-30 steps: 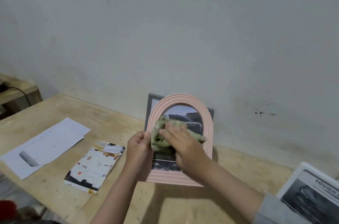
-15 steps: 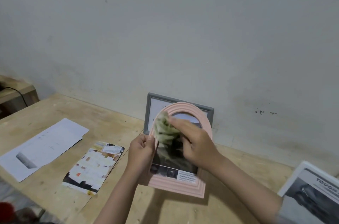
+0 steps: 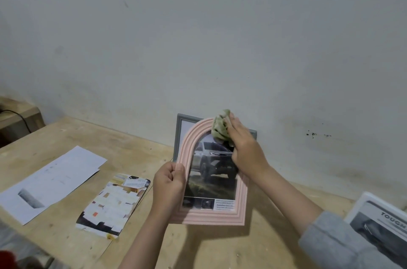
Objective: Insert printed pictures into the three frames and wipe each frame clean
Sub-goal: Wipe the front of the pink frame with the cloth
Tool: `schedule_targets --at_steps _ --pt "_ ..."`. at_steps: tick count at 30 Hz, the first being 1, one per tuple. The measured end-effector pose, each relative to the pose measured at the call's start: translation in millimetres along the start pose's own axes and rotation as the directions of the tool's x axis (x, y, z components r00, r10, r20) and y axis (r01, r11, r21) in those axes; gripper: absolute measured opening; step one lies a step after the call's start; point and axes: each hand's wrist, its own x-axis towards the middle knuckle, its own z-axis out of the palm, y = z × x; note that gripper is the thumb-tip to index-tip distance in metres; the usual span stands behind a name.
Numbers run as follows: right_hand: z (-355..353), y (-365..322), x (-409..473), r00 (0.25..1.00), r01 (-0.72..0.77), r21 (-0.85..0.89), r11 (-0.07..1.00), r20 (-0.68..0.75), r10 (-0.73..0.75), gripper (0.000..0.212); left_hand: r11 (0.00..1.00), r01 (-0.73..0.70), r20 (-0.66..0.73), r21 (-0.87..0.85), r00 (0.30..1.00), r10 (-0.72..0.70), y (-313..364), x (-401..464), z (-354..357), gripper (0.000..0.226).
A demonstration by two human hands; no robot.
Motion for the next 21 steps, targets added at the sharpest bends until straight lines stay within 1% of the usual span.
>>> schedule_targets --at_steps 2,6,9,12,14,16,18,21 --pt "1 4 -6 0.998 -0.060 0.013 0.998 0.001 0.060 0.079 0.999 0.025 -0.037 -0.032 0.999 -0.027 4 0 -4 0.033" --pt "10 9 -22 0.988 -0.147 0.001 0.989 0.041 0.147 0.077 0.982 0.109 -0.119 -0.157 0.985 -0.129 9 4 -8 0.034" --pt "19 6 -38 0.983 -0.163 -0.045 0.986 0.073 0.166 0.072 0.966 0.142 -0.164 -0.215 0.970 -0.179 14 5 -7 0.036" --pt "28 3 -54 0.986 -0.127 -0.091 0.988 0.097 0.136 0.067 0.936 0.178 -0.202 -0.303 0.948 -0.245 19 6 -5 0.038" --pt "34 4 -66 0.989 -0.093 -0.144 0.985 0.099 0.108 0.070 0.926 0.194 -0.221 -0.323 0.936 -0.273 19 9 -6 0.038" --pt "39 5 -80 0.992 -0.048 -0.203 0.978 0.102 0.070 0.076 0.934 0.195 -0.249 -0.300 0.929 -0.274 18 13 -8 0.038" --pt "40 5 -92 0.990 0.006 -0.241 0.971 0.137 0.028 0.081 0.954 0.183 -0.274 -0.238 0.930 -0.246 15 17 -12 0.038" --pt "35 10 -107 0.959 0.149 -0.327 0.933 0.278 -0.056 0.086 0.972 0.144 -0.314 -0.184 0.929 -0.197 14 23 -16 0.032"
